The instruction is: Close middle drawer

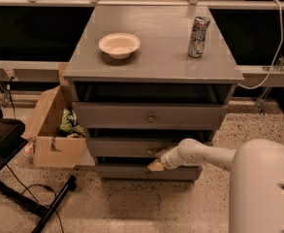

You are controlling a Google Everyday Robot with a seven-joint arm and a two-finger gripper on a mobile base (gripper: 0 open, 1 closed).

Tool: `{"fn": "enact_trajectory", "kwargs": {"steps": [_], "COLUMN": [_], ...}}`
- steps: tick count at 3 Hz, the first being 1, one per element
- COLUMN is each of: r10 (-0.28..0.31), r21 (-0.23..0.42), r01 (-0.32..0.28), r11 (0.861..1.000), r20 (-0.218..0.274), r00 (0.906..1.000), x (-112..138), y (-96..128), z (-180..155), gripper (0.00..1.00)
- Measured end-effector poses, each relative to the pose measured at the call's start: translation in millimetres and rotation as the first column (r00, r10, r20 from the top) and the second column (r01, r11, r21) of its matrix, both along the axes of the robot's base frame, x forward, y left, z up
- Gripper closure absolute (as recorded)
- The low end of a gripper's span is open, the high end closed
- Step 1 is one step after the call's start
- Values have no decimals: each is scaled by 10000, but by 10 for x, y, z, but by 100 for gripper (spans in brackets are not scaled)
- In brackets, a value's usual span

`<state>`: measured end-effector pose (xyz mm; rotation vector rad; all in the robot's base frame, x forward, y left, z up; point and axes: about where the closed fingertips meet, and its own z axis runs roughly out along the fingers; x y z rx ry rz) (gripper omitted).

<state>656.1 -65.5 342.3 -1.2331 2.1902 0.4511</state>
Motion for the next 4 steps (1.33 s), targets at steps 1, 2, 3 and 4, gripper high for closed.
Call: {"fn": "enact_trajectory", "kwargs": {"steps": [1,2,3,4], "r10": [149,-150,-139,-554], "r21": [-270,-1520,-1902,-1951], "r01": [-150,367,675,1380], "r11": [9995,9877,9794,9710], "r20": [-23,1413,2700,3783], "r00": [9999,9898,9628,9240], "x": [-231,-217,-257,-360], "y": [-16,-236,-244,-271], "z": [48,744,1422,2064], "gripper": [65,96,100,100]}}
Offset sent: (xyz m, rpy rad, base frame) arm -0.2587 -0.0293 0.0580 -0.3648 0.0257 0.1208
